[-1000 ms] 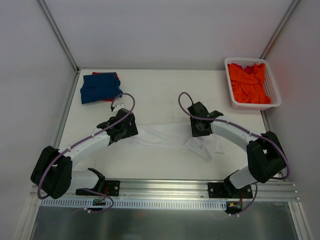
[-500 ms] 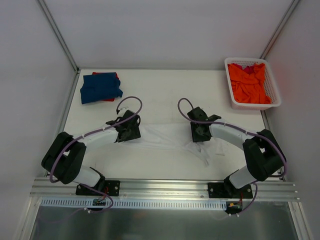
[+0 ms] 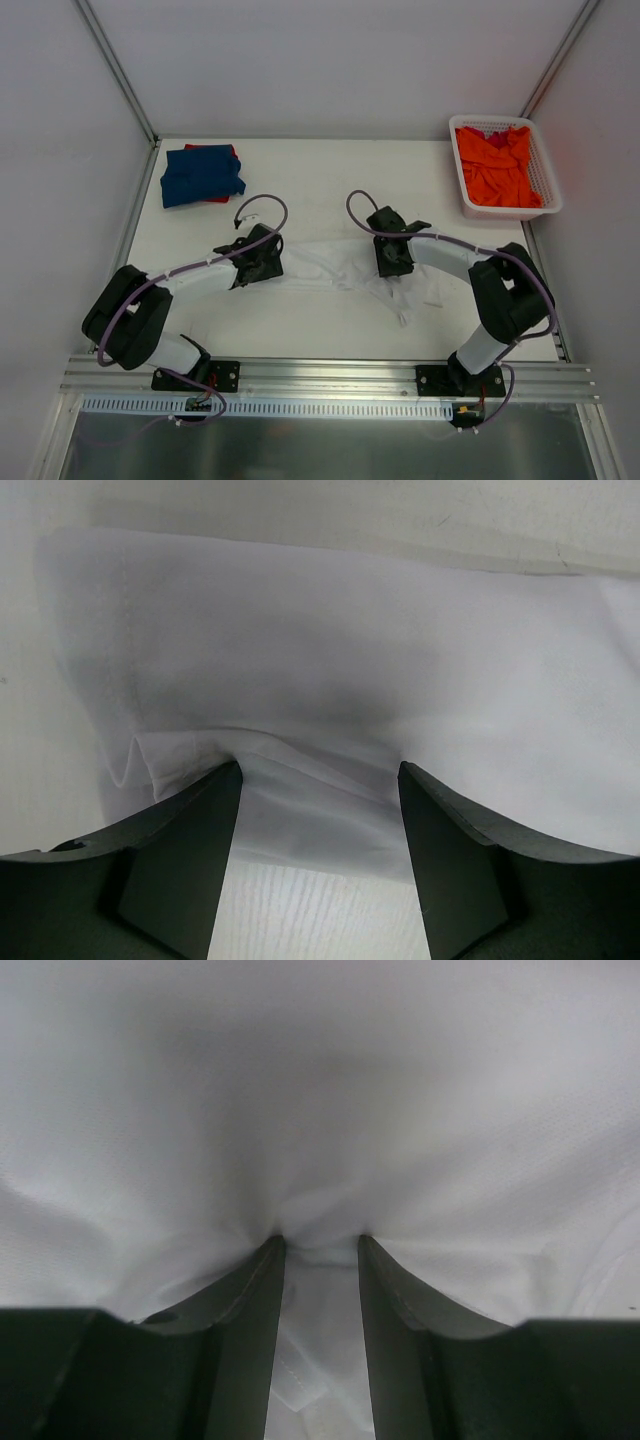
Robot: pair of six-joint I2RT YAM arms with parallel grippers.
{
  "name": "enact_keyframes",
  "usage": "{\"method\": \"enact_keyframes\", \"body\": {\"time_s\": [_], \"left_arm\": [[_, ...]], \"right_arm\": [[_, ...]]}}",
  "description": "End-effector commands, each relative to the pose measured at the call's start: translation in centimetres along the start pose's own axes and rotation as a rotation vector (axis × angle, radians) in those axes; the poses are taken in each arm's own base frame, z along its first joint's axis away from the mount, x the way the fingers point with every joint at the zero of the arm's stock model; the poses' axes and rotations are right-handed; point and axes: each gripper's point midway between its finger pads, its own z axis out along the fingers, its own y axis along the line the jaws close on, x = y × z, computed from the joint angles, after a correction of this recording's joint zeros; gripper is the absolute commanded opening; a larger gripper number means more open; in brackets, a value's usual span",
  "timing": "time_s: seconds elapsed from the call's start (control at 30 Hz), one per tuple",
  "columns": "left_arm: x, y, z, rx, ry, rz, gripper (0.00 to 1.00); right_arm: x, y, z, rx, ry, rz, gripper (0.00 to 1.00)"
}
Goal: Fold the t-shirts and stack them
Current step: Fold the tshirt
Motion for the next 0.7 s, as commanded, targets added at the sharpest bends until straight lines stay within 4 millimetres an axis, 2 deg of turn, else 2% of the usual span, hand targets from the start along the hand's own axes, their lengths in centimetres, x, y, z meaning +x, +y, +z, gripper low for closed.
{"method": "enact_keyframes", "body": {"time_s": [0.0,0.1,0.13,0.23,0.37,0.57,0.6,0.67], "left_arm": [[4.8,1.1,-0.4,-0.006,0.146,-0.011,0.64],[5.6,1.1,-0.9,0.002,0.152,-0.034,0.64],[6.0,1.2,-1.0,0.004,0.154,-0.037,0.64],[6.7,1.3,-1.4,0.003,0.155,-0.067,0.64],[7.4,1.8,-1.8,-0.009,0.146,-0.113,0.64],[8.7,2.1,-2.4,-0.018,0.139,-0.186,0.63],[8.9,2.3,-2.4,-0.025,0.138,-0.206,0.63],[9.5,2.1,-2.7,-0.027,0.143,-0.212,0.63]], "right_arm": [[-1.1,0.0,0.8,0.013,0.006,-0.025,0.39],[-2.4,0.1,1.1,0.005,0.01,-0.037,0.39],[-3.5,0.2,1.0,-0.001,-0.006,-0.034,0.39],[-4.4,0.1,1.6,0.0,0.011,-0.076,0.39],[-7.7,0.4,1.6,-0.027,-0.02,-0.149,0.4],[-10.9,0.9,2.5,-0.123,-0.024,-0.207,0.4],[-12.1,1.1,2.2,-0.135,-0.038,-0.209,0.4],[-12.8,1.0,2.8,-0.146,-0.023,-0.229,0.4]]}}
